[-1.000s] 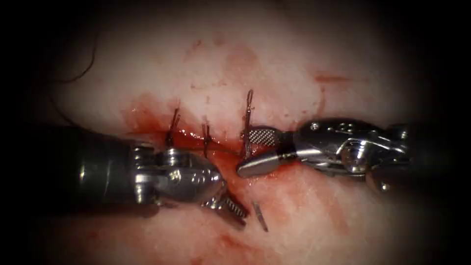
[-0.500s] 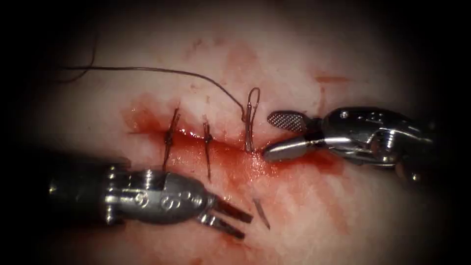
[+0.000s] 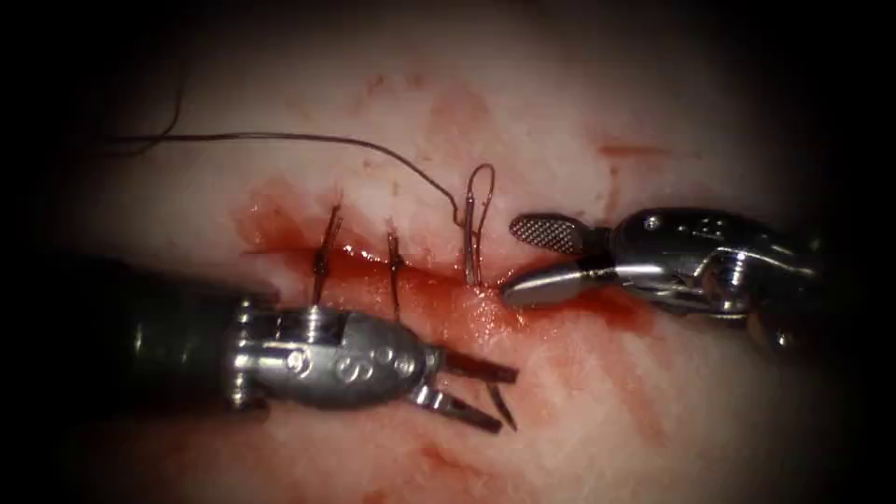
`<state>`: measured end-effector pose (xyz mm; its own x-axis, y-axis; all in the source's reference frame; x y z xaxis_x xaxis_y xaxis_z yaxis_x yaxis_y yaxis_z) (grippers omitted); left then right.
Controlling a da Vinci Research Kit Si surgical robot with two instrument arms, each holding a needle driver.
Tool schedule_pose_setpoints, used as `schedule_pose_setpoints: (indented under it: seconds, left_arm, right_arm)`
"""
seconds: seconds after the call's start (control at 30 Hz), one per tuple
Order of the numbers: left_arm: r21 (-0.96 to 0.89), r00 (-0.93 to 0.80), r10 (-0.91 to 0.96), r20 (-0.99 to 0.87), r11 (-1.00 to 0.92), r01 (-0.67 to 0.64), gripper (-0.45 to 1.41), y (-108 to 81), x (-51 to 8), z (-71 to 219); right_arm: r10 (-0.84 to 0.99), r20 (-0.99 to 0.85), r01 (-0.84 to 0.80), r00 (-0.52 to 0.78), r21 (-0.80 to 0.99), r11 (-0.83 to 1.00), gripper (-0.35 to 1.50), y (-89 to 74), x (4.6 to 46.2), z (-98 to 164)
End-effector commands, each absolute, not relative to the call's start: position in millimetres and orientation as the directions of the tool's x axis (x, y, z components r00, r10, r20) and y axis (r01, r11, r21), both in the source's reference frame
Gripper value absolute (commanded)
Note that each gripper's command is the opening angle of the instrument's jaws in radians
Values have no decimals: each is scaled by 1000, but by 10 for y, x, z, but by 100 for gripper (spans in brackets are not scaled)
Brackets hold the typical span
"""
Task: Wound Closure
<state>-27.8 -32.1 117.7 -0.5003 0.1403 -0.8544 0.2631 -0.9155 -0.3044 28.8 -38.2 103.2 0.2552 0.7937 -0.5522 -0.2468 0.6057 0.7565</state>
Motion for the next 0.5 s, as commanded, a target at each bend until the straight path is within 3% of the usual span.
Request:
schedule_pose_setpoints:
  seconds: [0.03, 0.3, 0.4, 0.5]
  left_arm:
    - [-304, -500, 138, -855, -915, 267, 34, -324, -284, 1185]
    - [-313, -506, 146, -850, -912, 263, 31, -324, -289, 1194]
    - [-324, -517, 175, -838, -922, 212, 17, -323, -294, 1194]
    - [-356, -515, 232, -825, -922, 154, -21, -326, -297, 1191]
  right_arm:
    - [790, -558, -244, 256, 753, 611, 89, -384, 296, 1036]
    - [790, -558, -245, 256, 753, 611, 88, -384, 296, 1036]
    - [790, -557, -246, 255, 753, 611, 88, -384, 295, 1036]
    - [791, -557, -245, 255, 754, 610, 86, -383, 294, 1035]
